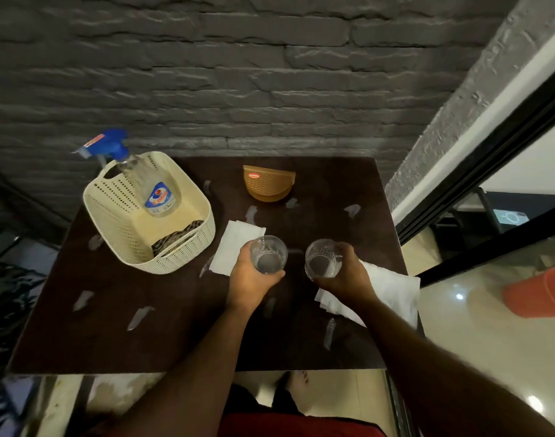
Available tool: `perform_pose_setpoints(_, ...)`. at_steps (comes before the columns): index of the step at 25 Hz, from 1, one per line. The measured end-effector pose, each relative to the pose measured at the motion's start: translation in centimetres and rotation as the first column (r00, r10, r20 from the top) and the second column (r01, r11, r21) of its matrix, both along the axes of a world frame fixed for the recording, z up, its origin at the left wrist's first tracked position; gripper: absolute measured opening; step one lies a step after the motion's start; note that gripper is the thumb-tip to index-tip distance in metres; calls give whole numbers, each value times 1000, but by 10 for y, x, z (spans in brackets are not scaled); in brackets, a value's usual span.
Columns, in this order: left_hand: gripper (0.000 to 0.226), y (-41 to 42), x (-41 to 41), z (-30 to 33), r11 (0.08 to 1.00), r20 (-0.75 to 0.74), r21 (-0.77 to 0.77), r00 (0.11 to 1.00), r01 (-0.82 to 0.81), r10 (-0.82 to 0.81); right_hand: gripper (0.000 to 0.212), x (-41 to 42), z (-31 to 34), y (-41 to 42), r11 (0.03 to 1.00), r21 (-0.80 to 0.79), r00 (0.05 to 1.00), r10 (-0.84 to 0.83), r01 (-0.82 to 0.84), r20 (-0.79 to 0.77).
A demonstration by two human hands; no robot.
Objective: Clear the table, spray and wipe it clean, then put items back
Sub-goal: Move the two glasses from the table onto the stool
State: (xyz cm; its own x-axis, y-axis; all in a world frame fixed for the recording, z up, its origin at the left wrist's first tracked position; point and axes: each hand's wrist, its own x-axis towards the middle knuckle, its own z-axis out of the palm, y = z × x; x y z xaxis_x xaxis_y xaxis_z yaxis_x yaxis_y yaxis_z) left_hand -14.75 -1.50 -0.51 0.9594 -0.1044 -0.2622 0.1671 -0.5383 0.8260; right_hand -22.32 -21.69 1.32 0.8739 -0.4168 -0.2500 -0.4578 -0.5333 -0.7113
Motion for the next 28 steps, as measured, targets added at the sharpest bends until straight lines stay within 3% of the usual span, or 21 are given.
perform_pose_setpoints(9, 84, 113, -44, 22, 967, 63, -32, 965, -253, 255, 90, 38, 13, 103, 945, -39, 946, 323, -324, -29)
perform_pose_setpoints(11, 83, 156, -68, 26, 937, 69, -32, 935, -348, 349, 94, 34, 12, 145, 903, -40, 904, 427, -428, -35)
perform_pose_setpoints(14, 85, 225, -115, 27, 872, 76, -25, 869, -489, 489, 82, 18, 15, 217, 832, -42, 831, 555, -554, 30)
perform_pose_setpoints(17, 85, 289, -171, 25, 813, 64, -17, 811, -582, 582, 81, -9, 16, 288, 793, 2, 793, 609, -609, 31)
perform_pose_setpoints(20, 89, 353, -233, 25, 745, 81, -15, 742, -667, 665, 77, -50, 16, 363, 684, 31, 684, 727, -729, 50)
perform_pose_setpoints(24, 82, 417, -312, 27, 645, 76, 7, 644, -764, 762, 52, -100, 10, 447, 535, 27, 535, 842, -845, 60)
perform_pose_setpoints(26, 85, 444, -352, 20, 544, 68, 26, 545, -838, 836, 74, -127, 9, 487, 448, -16, 447, 892, -894, 68)
perform_pose_setpoints(28, 88, 464, -384, 15, 444, 51, 43, 445, -895, 894, 81, -148, 6, 518, 368, -8, 365, 927, -930, 89)
